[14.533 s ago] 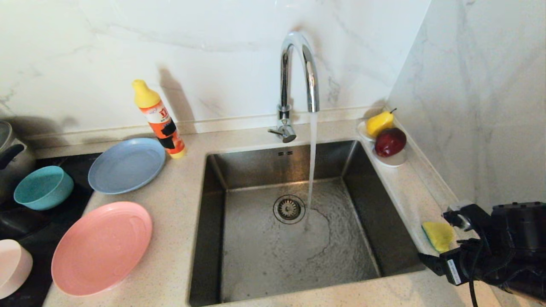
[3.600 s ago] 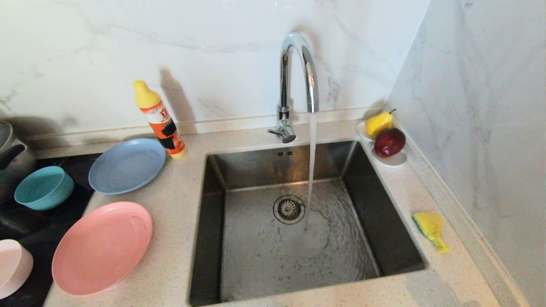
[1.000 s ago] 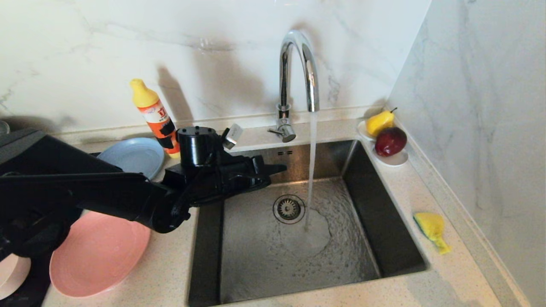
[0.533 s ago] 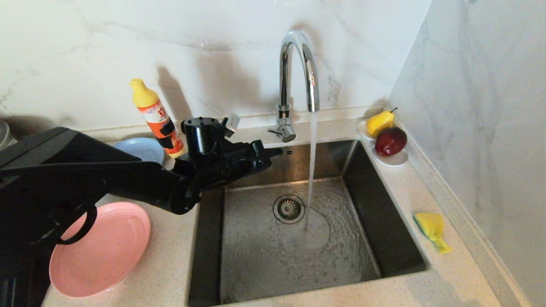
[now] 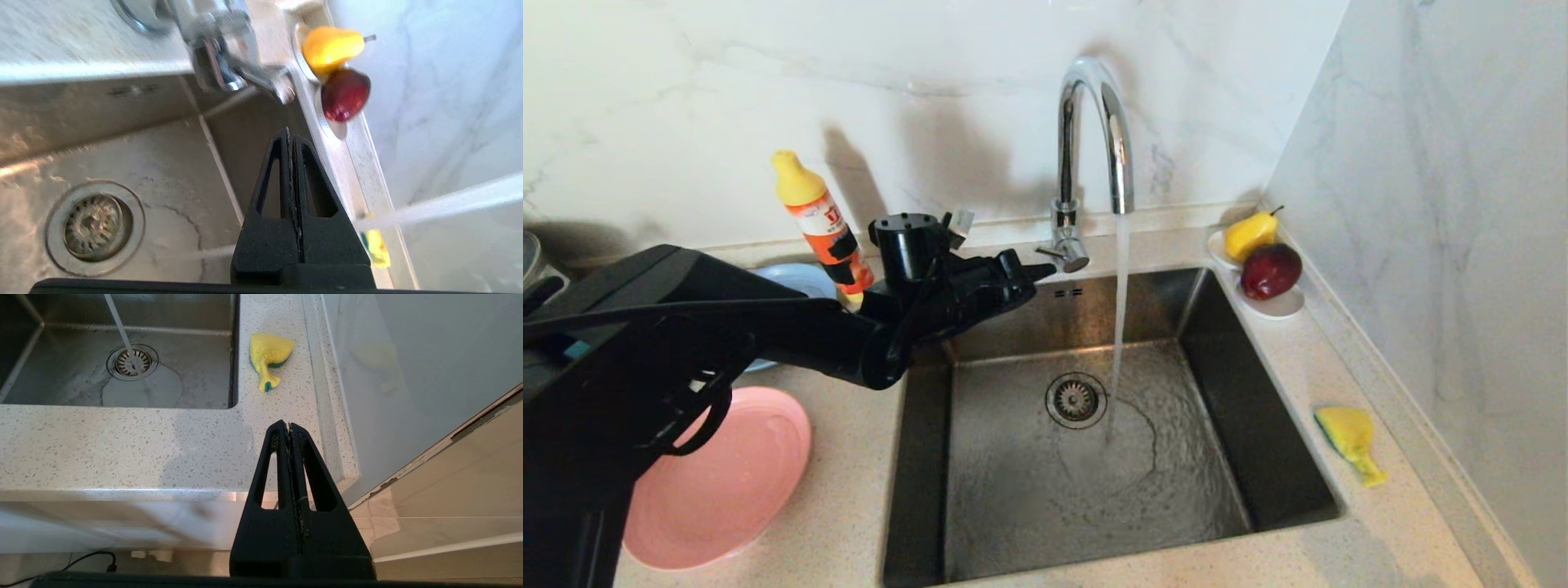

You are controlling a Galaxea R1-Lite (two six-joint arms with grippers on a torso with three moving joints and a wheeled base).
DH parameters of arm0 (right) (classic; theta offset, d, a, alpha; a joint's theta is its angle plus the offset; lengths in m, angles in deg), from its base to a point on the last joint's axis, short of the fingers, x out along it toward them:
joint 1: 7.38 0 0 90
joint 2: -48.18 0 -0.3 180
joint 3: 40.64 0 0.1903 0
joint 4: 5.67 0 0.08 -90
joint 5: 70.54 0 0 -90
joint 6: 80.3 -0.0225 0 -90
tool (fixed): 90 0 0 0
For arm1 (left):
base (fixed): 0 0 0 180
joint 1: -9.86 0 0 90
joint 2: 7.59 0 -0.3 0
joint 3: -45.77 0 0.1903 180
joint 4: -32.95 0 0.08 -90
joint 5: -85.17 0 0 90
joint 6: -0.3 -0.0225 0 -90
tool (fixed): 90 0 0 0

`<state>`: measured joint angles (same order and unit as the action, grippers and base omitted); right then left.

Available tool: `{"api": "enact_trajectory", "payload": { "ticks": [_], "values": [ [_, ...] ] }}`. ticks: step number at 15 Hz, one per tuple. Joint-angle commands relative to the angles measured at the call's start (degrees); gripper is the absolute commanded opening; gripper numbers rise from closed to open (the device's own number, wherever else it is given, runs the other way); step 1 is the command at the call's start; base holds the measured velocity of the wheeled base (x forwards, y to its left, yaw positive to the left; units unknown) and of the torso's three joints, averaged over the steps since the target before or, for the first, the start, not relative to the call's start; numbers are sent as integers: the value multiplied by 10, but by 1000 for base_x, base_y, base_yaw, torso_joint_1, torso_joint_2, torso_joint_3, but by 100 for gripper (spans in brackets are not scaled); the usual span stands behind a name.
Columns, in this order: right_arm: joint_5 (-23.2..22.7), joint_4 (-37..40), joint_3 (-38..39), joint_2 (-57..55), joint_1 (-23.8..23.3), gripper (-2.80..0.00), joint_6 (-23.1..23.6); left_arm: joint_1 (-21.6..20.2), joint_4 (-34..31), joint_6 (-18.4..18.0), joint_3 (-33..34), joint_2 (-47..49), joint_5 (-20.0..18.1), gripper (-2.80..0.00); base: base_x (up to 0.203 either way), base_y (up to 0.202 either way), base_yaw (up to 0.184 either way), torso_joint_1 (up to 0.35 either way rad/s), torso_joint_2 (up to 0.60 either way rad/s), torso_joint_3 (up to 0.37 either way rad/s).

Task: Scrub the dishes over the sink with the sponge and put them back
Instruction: Turn off the faucet

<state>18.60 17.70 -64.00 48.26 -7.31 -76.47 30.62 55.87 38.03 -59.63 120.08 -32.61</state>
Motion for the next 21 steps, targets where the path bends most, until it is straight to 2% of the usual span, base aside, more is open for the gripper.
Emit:
{"api": "enact_trajectory", "payload": {
  "ticks": [1,4,8,18,21],
  "values": [
    [0,0,0,0,0,-280,0,-5,3,3,-15,8,-2,-280,0,0,0,0,0,0],
    [0,0,0,0,0,-280,0,-11,2,4,-37,19,-2,-280,0,0,0,0,0,0],
    [0,0,0,0,0,-280,0,-13,-1,28,-60,15,-3,-280,0,0,0,0,0,0],
    [0,0,0,0,0,-280,0,-30,-29,31,-126,44,-2,-280,0,0,0,0,0,0],
    [0,0,0,0,0,-280,0,-36,-32,33,-127,37,3,-280,0,0,0,0,0,0]
  ]
}}
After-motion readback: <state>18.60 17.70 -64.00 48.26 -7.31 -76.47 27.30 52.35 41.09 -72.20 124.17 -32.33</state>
